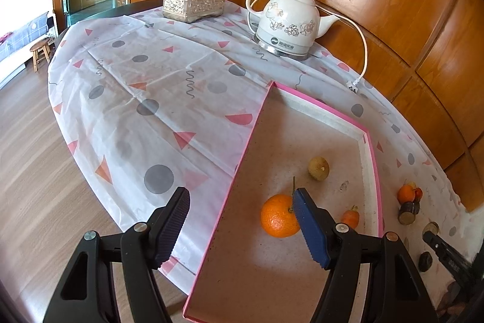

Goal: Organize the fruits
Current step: 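Grasp the cut dark-skinned white vegetable piece with the right gripper and lift, then carry the cut vegetable piece into the pink tray and open the right gripper, then reach the left gripper to the dark round vegetable and close it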

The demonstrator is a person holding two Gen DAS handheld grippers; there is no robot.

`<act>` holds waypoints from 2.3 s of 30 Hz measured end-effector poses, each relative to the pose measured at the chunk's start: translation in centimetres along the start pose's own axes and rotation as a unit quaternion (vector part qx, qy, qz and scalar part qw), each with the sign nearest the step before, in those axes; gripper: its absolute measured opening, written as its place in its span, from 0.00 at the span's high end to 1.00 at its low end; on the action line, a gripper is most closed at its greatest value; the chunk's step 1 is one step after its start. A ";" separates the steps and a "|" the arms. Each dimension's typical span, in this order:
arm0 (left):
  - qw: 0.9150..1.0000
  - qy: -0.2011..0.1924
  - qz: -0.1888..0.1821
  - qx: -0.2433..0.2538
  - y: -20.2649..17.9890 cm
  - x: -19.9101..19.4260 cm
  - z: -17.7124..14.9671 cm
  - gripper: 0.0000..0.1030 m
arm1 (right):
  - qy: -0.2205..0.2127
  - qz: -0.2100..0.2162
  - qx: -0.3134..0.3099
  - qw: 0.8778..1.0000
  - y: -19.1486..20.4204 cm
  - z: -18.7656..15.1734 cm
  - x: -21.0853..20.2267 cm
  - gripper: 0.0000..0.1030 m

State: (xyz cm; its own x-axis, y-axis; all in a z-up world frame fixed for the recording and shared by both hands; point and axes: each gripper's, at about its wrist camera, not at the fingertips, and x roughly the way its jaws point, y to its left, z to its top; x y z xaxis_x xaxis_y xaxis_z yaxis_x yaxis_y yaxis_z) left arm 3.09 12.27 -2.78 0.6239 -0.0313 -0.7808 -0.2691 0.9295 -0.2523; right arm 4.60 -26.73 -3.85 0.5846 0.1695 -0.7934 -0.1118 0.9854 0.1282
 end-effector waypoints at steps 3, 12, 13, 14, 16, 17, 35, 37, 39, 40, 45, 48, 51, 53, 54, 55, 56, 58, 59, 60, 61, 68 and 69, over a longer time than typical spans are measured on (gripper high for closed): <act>1.000 0.000 0.000 -0.003 0.1 -0.2 0.0 0.31 | 0.003 0.026 -0.012 1.000 1.6 -0.2 -0.3 0.73; 1.000 -0.002 0.003 -0.020 1.1 -0.4 0.1 0.30 | 0.011 0.102 -0.063 0.993 8.1 0.6 0.4 0.73; 1.000 -0.002 0.004 -0.022 1.2 -0.4 0.1 0.30 | 0.013 0.110 -0.070 0.991 9.0 0.9 0.5 0.73; 1.000 -0.002 0.004 -0.023 1.3 -0.3 0.2 0.30 | 0.014 0.116 -0.076 0.990 9.7 1.1 0.6 0.73; 1.000 -0.001 0.004 -0.026 1.5 -0.2 0.2 0.30 | 0.015 0.127 -0.090 0.988 11.3 1.5 1.0 0.73; 1.000 0.000 0.004 -0.027 1.6 -0.2 0.2 0.30 | 0.016 0.132 -0.097 0.986 12.1 1.7 1.2 0.73; 0.999 0.007 0.013 -0.034 2.2 0.5 0.0 0.30 | 0.039 0.123 -0.121 0.984 16.8 2.9 5.2 0.65; 0.999 0.009 0.013 -0.033 2.1 0.5 0.0 0.30 | 0.035 0.122 -0.120 0.985 16.6 2.7 4.9 0.65; 0.999 0.009 0.012 -0.032 2.1 0.5 0.0 0.30 | 0.033 0.122 -0.116 0.985 16.4 2.4 4.5 0.65; 0.999 0.009 0.011 -0.032 2.1 0.5 -0.1 0.30 | 0.031 0.121 -0.114 0.986 16.3 2.4 4.3 0.65; 1.000 0.009 0.009 -0.027 1.8 0.4 -0.2 0.30 | 0.022 0.112 -0.098 0.989 15.1 1.9 3.2 0.65; 1.000 0.008 0.007 -0.024 1.6 0.3 -0.2 0.30 | 0.016 0.105 -0.087 0.991 14.2 1.5 2.6 0.65; 1.000 0.007 0.005 -0.021 1.4 0.1 -0.2 0.30 | 0.010 0.093 -0.078 0.993 13.4 1.1 1.9 0.65; 1.000 0.007 0.004 -0.019 1.3 0.0 -0.3 0.30 | 0.004 0.086 -0.070 0.994 12.8 0.8 1.4 0.65; 1.000 0.006 0.004 -0.018 1.2 0.0 -0.3 0.30 | 0.001 0.081 -0.067 0.995 12.5 0.6 1.2 0.65; 1.000 0.005 0.003 -0.018 1.2 -0.1 -0.3 0.30 | -0.001 0.076 -0.064 0.995 12.2 0.5 1.0 0.65; 1.000 0.005 0.002 -0.017 1.1 -0.1 -0.3 0.30 | -0.003 0.072 -0.062 0.995 11.9 0.3 0.8 0.65; 1.000 0.004 0.001 -0.014 1.0 -0.2 -0.3 0.30 | -0.007 0.064 -0.053 0.997 11.1 0.1 0.4 0.65; 1.000 0.004 0.000 -0.012 0.9 -0.3 -0.4 0.30 | -0.008 0.060 -0.049 0.997 10.8 0.0 0.2 0.65; 1.000 0.004 -0.001 -0.012 0.8 -0.3 -0.4 0.30 | -0.009 0.056 -0.044 0.997 10.3 -0.2 0.0 0.65; 1.000 0.004 -0.001 -0.010 0.7 -0.3 -0.4 0.30 | -0.010 0.051 -0.038 0.998 9.8 -0.3 -0.2 0.65; 1.000 0.007 -0.005 -0.004 0.3 -0.3 -0.5 0.30 | -0.023 0.005 0.013 1.000 5.0 -1.4 -1.8 0.65; 1.000 0.007 -0.005 -0.003 0.2 -0.3 -0.5 0.30 | -0.024 -0.004 0.024 0.999 4.1 -1.6 -1.9 0.65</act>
State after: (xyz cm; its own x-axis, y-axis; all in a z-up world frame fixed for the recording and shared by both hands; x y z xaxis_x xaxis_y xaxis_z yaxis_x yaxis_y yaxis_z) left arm 2.45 12.28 -2.90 0.6158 -0.0457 -0.7866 -0.2682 0.9265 -0.2638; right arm 1.69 -23.01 -2.76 0.6229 0.1618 -0.7654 -0.0692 0.9859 0.1522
